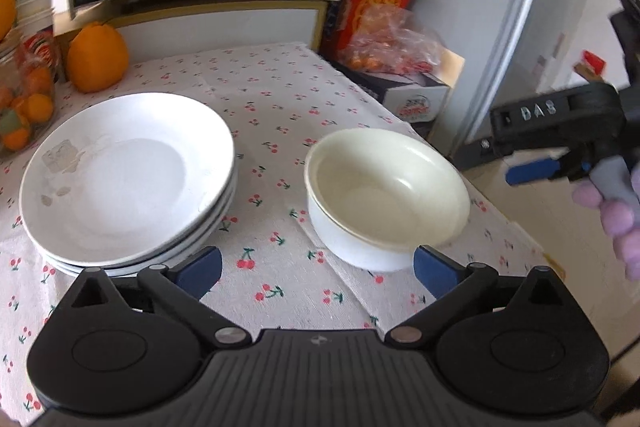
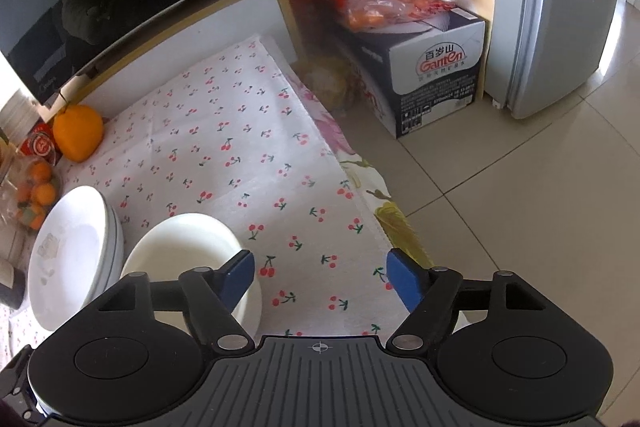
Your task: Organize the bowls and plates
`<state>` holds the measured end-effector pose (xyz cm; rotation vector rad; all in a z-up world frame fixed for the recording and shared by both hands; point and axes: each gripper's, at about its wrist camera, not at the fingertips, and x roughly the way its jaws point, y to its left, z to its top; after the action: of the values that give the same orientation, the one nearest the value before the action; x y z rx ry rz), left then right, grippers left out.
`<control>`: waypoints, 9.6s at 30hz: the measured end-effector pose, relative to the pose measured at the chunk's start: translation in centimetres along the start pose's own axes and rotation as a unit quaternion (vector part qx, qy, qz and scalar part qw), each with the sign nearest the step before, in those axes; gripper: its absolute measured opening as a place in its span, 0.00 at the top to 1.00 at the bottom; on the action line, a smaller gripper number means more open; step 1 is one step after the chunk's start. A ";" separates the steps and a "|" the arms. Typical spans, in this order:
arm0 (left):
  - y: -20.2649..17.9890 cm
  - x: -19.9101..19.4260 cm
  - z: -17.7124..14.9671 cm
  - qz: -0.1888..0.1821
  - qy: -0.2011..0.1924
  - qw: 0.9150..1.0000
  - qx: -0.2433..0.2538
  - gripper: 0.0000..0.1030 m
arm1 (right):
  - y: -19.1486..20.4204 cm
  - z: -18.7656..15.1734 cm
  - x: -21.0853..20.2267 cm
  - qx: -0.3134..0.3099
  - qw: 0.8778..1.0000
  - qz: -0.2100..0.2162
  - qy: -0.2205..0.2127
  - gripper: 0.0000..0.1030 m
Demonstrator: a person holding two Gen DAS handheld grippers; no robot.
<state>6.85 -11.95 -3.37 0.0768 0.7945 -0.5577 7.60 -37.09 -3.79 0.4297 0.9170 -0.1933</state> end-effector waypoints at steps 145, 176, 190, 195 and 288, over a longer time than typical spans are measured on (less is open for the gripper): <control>11.2 -1.5 0.8 0.033 -0.037 0.998 -0.047 0.10 | 19.2 -1.2 7.8 0.011 0.979 0.199 0.032 0.75; 11.6 -3.1 0.7 0.019 -0.026 0.999 -0.036 0.01 | 18.9 -0.6 5.9 -0.005 0.979 0.205 0.009 0.46; 11.4 -5.4 -0.5 0.018 -0.024 0.999 -0.035 0.01 | 16.5 0.5 2.9 -0.004 0.980 0.199 -0.018 0.33; 11.8 -6.5 -0.8 0.036 -0.027 0.996 -0.071 0.01 | 15.8 0.3 2.0 -0.013 0.983 0.180 -0.020 0.33; 7.7 -9.3 -2.3 0.248 0.068 0.953 -0.161 0.00 | 17.3 -7.8 -1.3 -0.180 0.983 0.027 0.020 0.10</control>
<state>3.93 -0.63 0.40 0.0113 0.9513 0.0573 7.05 -18.16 -2.09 0.1217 0.9550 0.0322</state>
